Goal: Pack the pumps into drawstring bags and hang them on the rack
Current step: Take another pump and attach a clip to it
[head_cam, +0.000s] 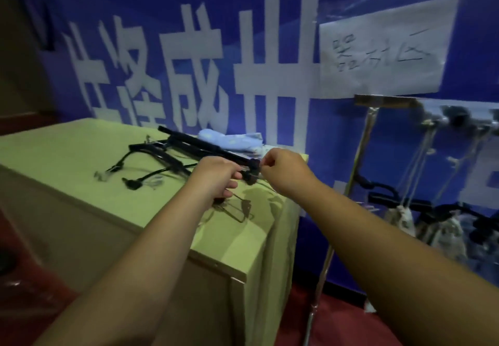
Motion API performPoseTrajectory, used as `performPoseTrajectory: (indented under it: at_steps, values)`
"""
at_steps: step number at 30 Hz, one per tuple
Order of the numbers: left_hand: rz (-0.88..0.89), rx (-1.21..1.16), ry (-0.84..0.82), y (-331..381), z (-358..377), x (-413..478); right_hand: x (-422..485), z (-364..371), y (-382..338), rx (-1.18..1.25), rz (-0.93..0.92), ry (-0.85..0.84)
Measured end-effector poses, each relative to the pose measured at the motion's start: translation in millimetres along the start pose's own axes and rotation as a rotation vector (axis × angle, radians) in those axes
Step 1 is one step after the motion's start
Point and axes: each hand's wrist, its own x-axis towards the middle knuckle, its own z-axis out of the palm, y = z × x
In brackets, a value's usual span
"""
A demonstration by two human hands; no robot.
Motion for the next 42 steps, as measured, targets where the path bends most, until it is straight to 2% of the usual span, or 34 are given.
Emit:
performPoseTrajectory:
  at_steps: [3, 6, 8, 12, 15, 21, 24, 31, 37, 40, 42]
  values:
    - [-0.066, -0.068, 0.098, -16, -37, 25, 20, 33, -24, -0.017, -0.041, -0.043]
    - [-0.080, -0.089, 0.201, -34, -64, 50, 32, 68, -49, -0.085, -0.107, -0.213]
    - [-0.107, -0.098, 0.234, -44, -76, 61, 39, 87, -63, -0.194, -0.127, -0.316]
    - [-0.140, -0.160, 0.247, -59, -91, 77, 54, 113, -76, -0.333, -0.139, -0.421]
    - [-0.150, -0.229, 0.232, -68, -98, 86, 57, 118, -77, -0.336, -0.122, -0.385]
    - [-0.129, -0.550, 0.109, -60, -106, 94, 43, 115, -78, -0.305, -0.125, -0.315]
    - [-0.104, -0.652, 0.145, -42, -115, 97, 33, 109, -76, -0.284, -0.148, -0.228]
    - [0.086, -0.648, 0.257, 4, -145, 88, 14, 86, -71, -0.115, -0.176, -0.105]
    - [0.282, -0.515, 0.305, 45, -142, 67, -21, 59, -56, -0.091, -0.244, -0.037]
    - [0.334, -0.596, 0.252, 66, -126, 48, -42, 42, -39, -0.035, -0.266, -0.070]
    - [0.339, -0.606, 0.213, 78, -108, 37, -57, 26, -25, 0.021, -0.298, -0.149]
